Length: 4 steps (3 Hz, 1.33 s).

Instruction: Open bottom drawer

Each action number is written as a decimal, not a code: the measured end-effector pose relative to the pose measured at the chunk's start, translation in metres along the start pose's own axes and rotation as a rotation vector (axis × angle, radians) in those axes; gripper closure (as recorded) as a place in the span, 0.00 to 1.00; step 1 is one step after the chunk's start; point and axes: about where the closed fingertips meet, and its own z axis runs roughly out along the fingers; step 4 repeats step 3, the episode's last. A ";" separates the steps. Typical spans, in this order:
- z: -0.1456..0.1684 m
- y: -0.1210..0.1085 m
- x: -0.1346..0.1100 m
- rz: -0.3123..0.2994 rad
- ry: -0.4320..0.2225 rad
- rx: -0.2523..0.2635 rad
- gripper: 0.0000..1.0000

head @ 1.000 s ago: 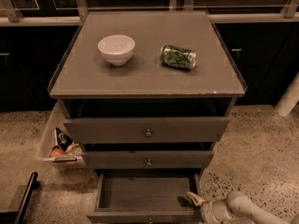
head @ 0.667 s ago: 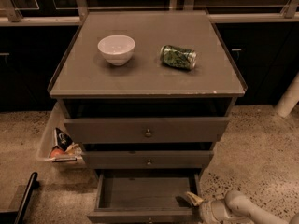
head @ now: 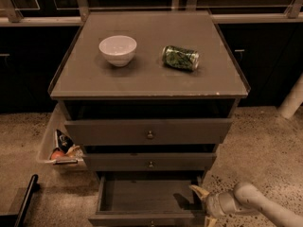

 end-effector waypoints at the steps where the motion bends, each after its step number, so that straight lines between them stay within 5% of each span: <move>1: -0.034 -0.017 -0.020 -0.060 0.007 0.014 0.00; 2: -0.066 -0.026 -0.039 -0.124 -0.002 0.043 0.00; 4: -0.066 -0.026 -0.039 -0.124 -0.002 0.043 0.00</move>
Offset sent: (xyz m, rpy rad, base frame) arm 0.0085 -0.0252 0.1036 -0.0139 -0.1546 0.0663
